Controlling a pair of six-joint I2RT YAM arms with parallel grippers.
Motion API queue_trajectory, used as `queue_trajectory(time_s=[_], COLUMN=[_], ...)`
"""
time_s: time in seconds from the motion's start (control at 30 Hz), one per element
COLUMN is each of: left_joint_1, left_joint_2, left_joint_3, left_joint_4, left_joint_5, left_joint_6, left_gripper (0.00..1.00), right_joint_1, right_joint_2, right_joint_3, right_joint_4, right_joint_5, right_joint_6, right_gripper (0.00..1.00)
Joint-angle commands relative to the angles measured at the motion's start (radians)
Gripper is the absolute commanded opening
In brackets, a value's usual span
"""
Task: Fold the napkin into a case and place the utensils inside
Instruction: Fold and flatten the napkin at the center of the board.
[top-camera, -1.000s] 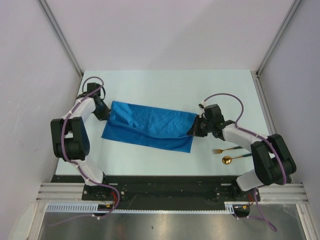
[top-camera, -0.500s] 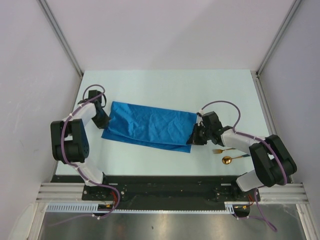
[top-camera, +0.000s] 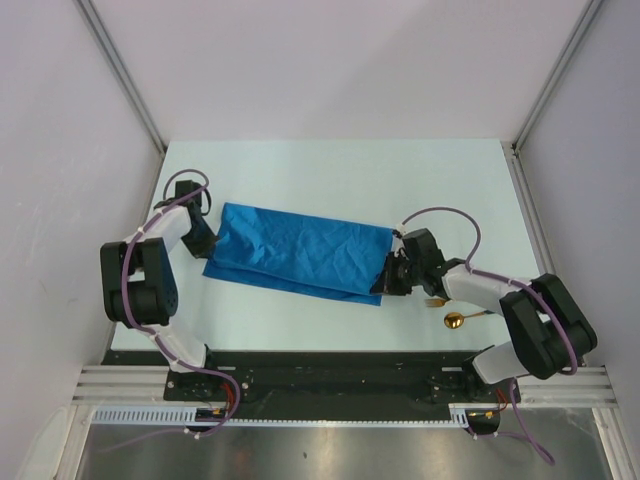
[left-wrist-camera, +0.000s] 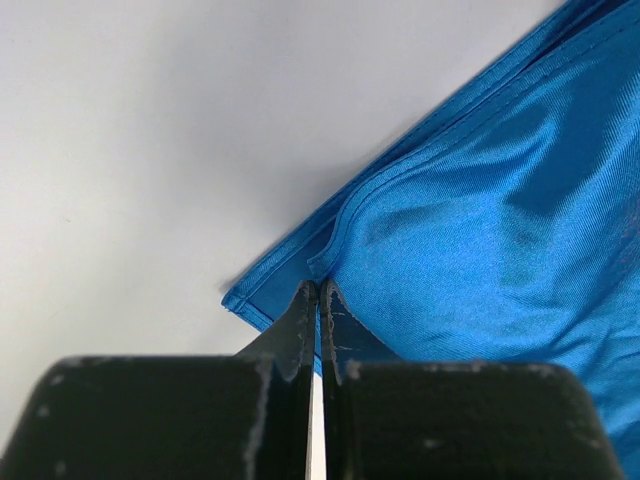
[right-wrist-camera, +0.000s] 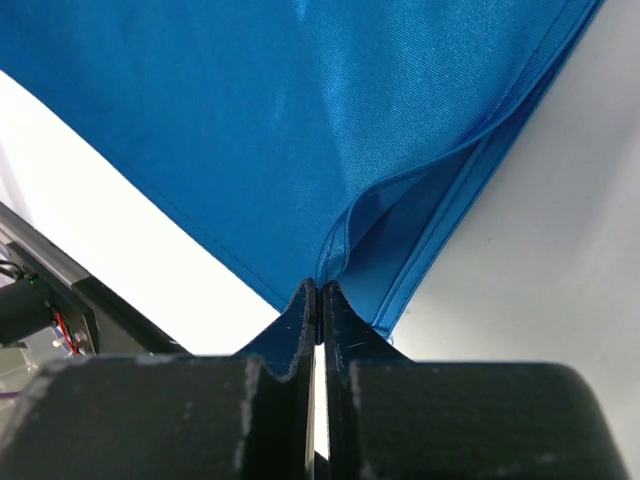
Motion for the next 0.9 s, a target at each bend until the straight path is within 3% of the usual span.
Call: queue_trajectory(time_s=[0.0,0.37,0.43,0.5,0.53,0.57,0.6,0.73,0.87], left_joint_1=[0.010,0.008,0.008,0.008,0.010,0.008,0.010,0.005,-0.005], left_joint_2=[-0.031,-0.022,-0.029,-0.052,-0.068,-0.103,-0.118,-0.206,-0.263], left_joint_3=[-0.005,-0.022,-0.014,-0.016,-0.011,-0.011,-0.005,-0.002,-0.016], left_joint_4=[0.014,0.022,0.011,-0.004,-0.010,-0.018,-0.022,-0.032,-0.009], left_joint_5=[-0.027,0.000,-0.007,-0.040,-0.052,-0.072,-0.077,-0.064,0.027], left_joint_6=[0.022,0.023,0.016,0.014,0.010,0.010,0.010,0.013,0.028], left_gripper=[0.00,0.06,0.09,0.23,0.31,0.49,0.56,0.68,0.66], right_joint_1=[0.013,-0.009,-0.012,-0.013,-0.015,-0.015,-0.015,-0.033,-0.044], right_joint_2=[0.012,0.028,0.020,0.003,-0.006,-0.020,-0.035,-0.127,-0.166], right_joint_3=[-0.018,-0.020,-0.020,-0.015,-0.012,-0.007,0.003,0.039,0.071], right_joint_4=[0.067,0.064,0.060,0.051,0.052,0.013,-0.003,-0.084,-0.129], right_joint_5=[-0.022,-0.013,-0.022,-0.039,-0.058,-0.064,-0.067,-0.081,-0.055], right_joint_6=[0.032,0.022,0.022,0.025,0.026,0.029,0.029,0.017,-0.012], right_gripper=[0.03,0.08,0.16,0.28,0.33,0.42,0.46,0.63,0.72])
